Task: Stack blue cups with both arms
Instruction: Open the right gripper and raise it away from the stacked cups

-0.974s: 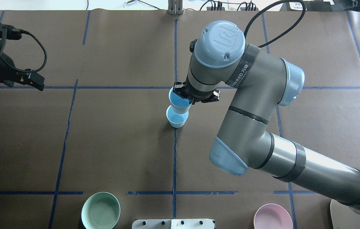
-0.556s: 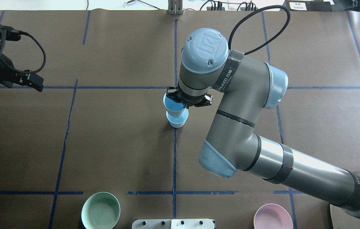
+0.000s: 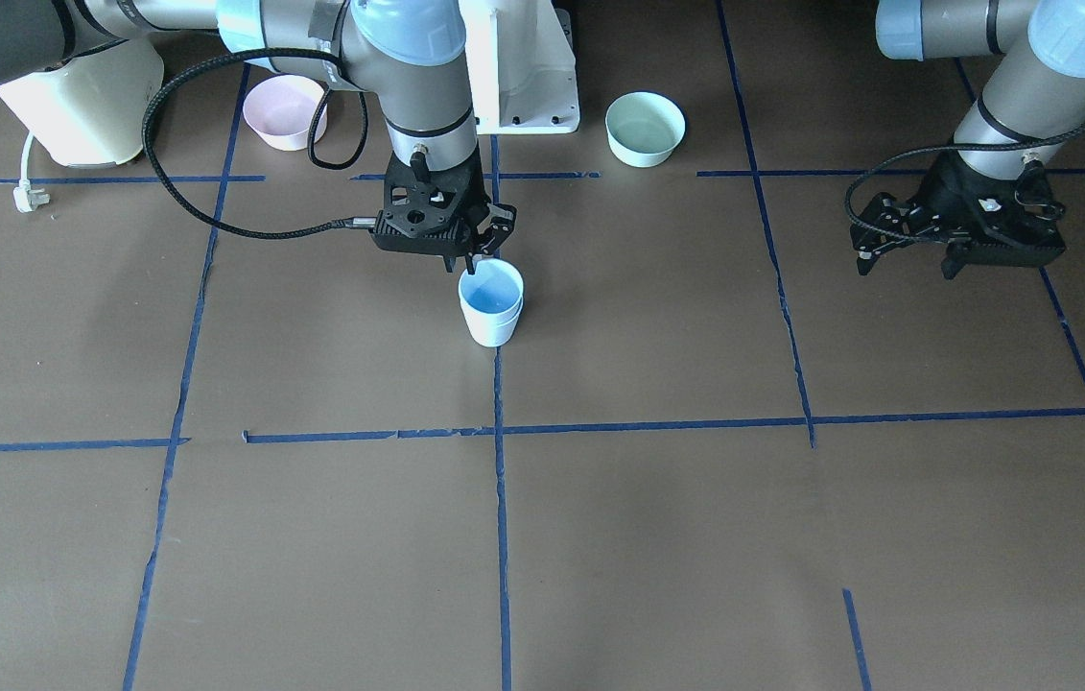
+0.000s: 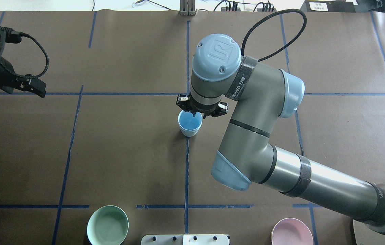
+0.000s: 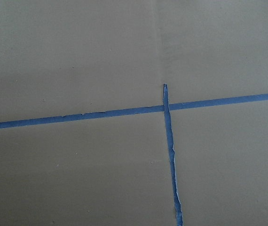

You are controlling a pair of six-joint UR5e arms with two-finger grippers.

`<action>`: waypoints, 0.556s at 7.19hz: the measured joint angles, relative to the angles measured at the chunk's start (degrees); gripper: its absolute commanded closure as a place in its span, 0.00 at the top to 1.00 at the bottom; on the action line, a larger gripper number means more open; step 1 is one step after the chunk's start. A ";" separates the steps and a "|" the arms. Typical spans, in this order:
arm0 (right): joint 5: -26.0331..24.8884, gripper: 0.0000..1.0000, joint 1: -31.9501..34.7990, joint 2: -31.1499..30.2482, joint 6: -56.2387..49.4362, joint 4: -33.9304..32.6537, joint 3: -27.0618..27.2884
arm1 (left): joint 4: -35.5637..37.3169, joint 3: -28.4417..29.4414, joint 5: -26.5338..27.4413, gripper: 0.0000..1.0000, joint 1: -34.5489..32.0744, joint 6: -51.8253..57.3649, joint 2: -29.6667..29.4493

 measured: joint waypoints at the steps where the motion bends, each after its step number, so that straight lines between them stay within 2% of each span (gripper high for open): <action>1: 0.01 1.00 0.00 -0.08 -0.15 0.02 0.10 | 0.00 0.00 0.00 1.00 -0.04 0.00 0.00; 4: 0.23 1.00 0.83 -1.35 -0.52 -0.04 1.56 | 0.02 0.17 -0.22 1.00 -0.93 0.53 0.03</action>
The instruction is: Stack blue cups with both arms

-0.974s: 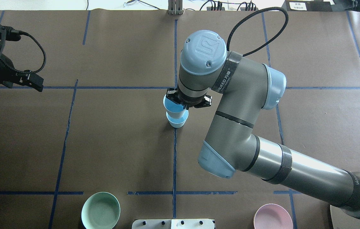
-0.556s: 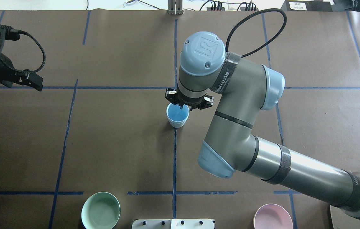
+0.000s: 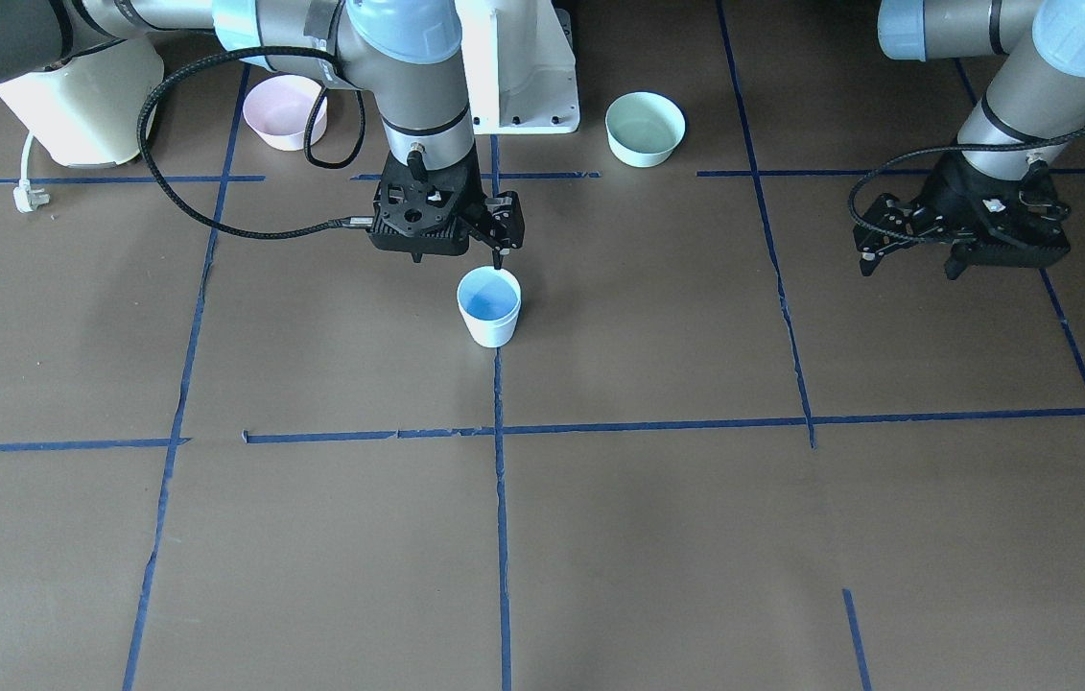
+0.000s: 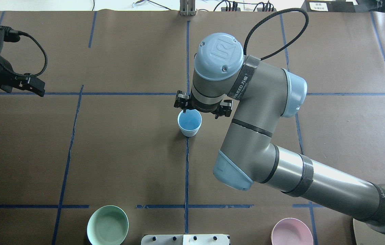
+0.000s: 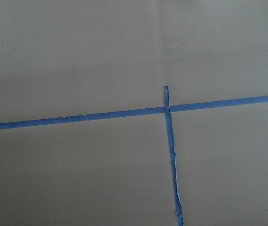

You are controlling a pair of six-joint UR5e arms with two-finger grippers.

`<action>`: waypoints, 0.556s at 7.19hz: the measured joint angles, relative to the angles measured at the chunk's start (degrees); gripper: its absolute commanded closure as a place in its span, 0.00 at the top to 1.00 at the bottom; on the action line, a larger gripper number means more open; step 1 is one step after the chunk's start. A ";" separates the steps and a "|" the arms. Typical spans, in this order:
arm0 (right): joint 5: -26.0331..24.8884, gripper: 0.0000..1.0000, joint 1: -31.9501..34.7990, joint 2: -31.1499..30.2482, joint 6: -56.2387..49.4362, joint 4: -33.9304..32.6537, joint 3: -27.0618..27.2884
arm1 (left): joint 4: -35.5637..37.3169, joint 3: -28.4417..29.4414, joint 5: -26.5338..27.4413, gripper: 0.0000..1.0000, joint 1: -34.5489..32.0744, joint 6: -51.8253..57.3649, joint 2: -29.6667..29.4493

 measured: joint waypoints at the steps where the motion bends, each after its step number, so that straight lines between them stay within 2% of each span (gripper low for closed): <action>1: 0.37 1.00 1.76 -3.10 -1.96 -0.13 3.00 | 0.10 0.14 -0.39 1.00 -1.73 2.31 0.59; 3: 1.91 1.00 8.41 -12.51 -14.35 -0.27 9.65 | 0.43 1.72 -4.58 1.00 -8.10 13.08 3.77; 4: 4.82 1.00 13.39 -17.29 -22.90 -0.10 11.06 | 0.57 4.11 -6.95 1.00 -12.88 20.94 5.30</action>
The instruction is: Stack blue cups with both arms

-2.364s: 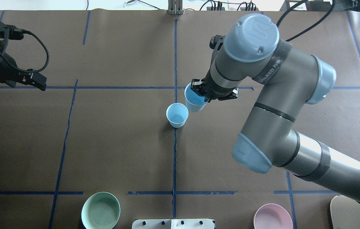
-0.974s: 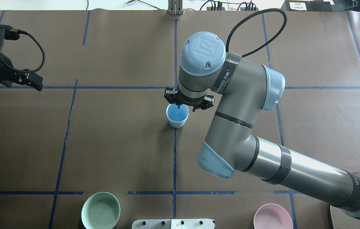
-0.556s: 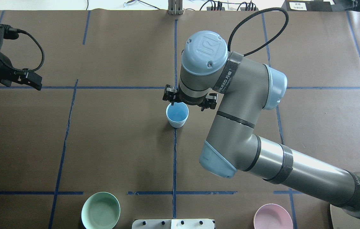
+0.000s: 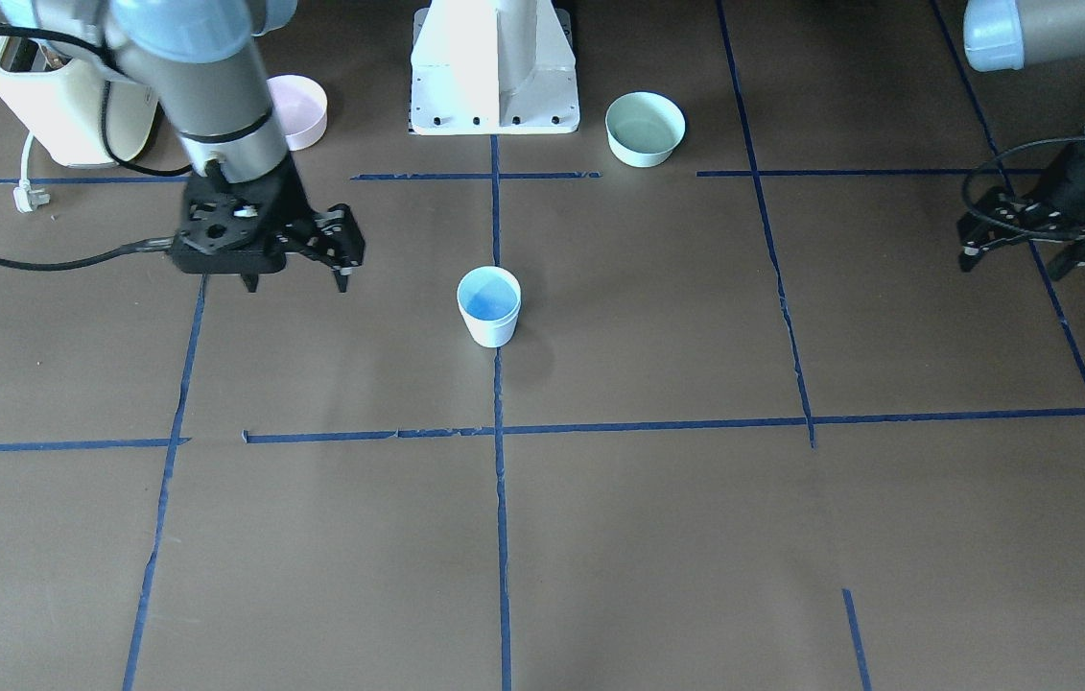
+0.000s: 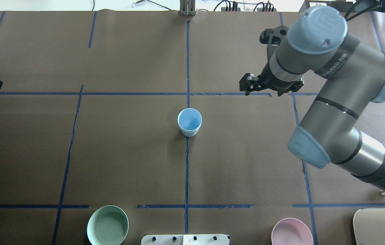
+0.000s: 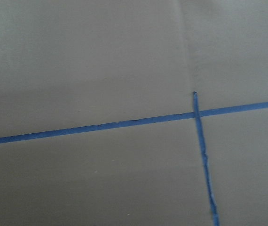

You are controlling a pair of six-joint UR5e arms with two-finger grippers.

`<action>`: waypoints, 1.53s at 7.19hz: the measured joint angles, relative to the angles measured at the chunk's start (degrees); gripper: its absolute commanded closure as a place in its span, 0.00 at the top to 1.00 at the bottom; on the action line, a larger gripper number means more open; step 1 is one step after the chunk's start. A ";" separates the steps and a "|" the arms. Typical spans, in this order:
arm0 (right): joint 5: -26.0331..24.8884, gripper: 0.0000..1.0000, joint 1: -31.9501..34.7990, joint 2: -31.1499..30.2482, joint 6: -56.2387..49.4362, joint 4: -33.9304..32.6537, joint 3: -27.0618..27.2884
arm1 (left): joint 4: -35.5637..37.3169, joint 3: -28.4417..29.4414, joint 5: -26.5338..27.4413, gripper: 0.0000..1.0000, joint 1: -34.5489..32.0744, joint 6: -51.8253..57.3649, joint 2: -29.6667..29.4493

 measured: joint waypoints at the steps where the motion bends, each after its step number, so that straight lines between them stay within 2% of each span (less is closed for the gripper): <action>1: 3.61 1.00 5.75 -4.72 -9.15 0.19 0.45 | 0.12 3.63 -1.20 1.00 -5.04 8.15 0.85; 4: 13.08 1.00 20.66 -16.82 -32.57 0.33 0.25 | 0.19 14.99 -1.94 1.00 -15.51 26.15 1.51; 6: 19.02 1.00 30.22 -24.44 -46.75 0.31 -1.28 | 0.20 16.93 -2.97 1.00 -17.38 29.00 2.76; 7: 22.13 1.00 35.94 -26.83 -54.90 0.32 -4.78 | 0.20 17.12 -3.51 1.00 -17.60 29.29 3.22; 9: 26.27 1.00 44.07 -27.87 -63.60 0.38 -12.04 | 0.20 16.95 -3.86 1.00 -17.79 29.40 4.13; 11: 27.00 1.00 46.37 -28.46 -64.26 0.35 -14.17 | 0.15 17.12 -3.88 1.00 -18.00 29.41 5.31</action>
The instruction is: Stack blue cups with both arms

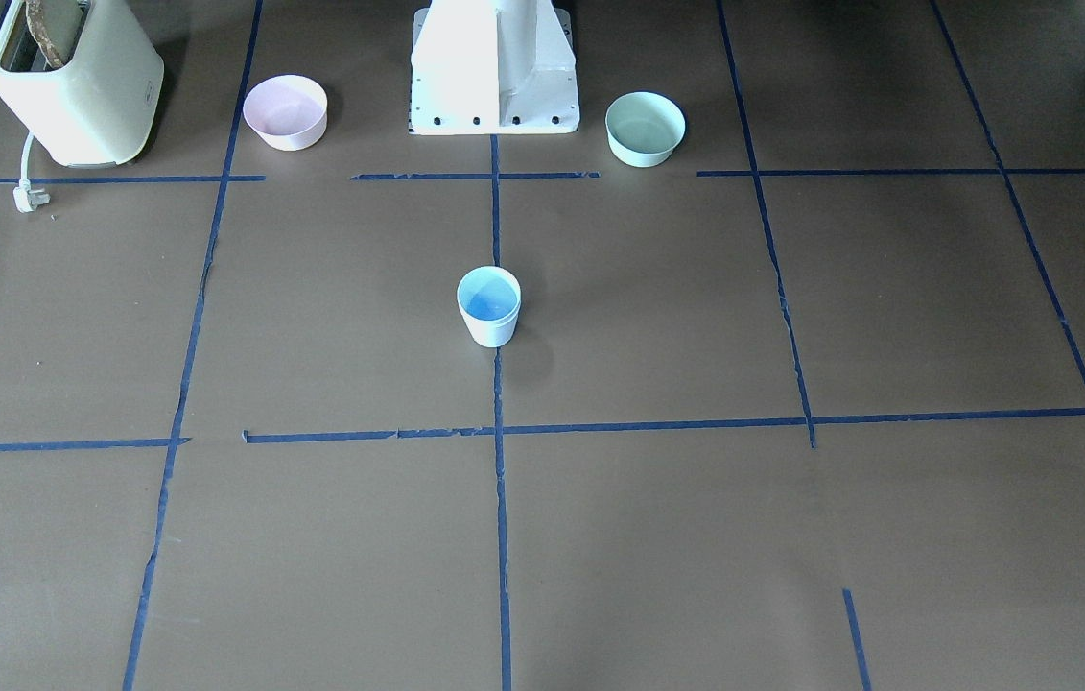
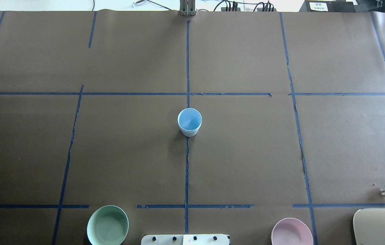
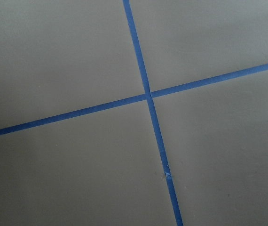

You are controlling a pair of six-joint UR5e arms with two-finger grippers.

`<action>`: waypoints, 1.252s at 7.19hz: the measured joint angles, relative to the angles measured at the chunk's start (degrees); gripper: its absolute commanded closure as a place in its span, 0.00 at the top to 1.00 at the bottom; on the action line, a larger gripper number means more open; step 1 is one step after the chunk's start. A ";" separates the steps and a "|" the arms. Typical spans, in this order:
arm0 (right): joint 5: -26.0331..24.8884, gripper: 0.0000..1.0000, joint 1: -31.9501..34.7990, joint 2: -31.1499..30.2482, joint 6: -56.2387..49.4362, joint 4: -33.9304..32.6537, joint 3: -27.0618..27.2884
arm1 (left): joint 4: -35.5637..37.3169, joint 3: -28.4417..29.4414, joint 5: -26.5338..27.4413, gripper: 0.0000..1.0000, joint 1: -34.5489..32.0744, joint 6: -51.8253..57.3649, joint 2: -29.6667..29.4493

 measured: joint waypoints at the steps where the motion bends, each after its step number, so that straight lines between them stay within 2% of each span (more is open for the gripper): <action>1: -0.03 1.00 0.19 -0.52 0.36 -0.01 -0.97 | -0.12 0.10 0.02 1.00 -0.06 -0.02 0.76; 9: -0.18 1.00 1.77 -2.34 0.89 0.05 -2.02 | -0.66 0.06 0.07 1.00 -2.81 -0.34 2.27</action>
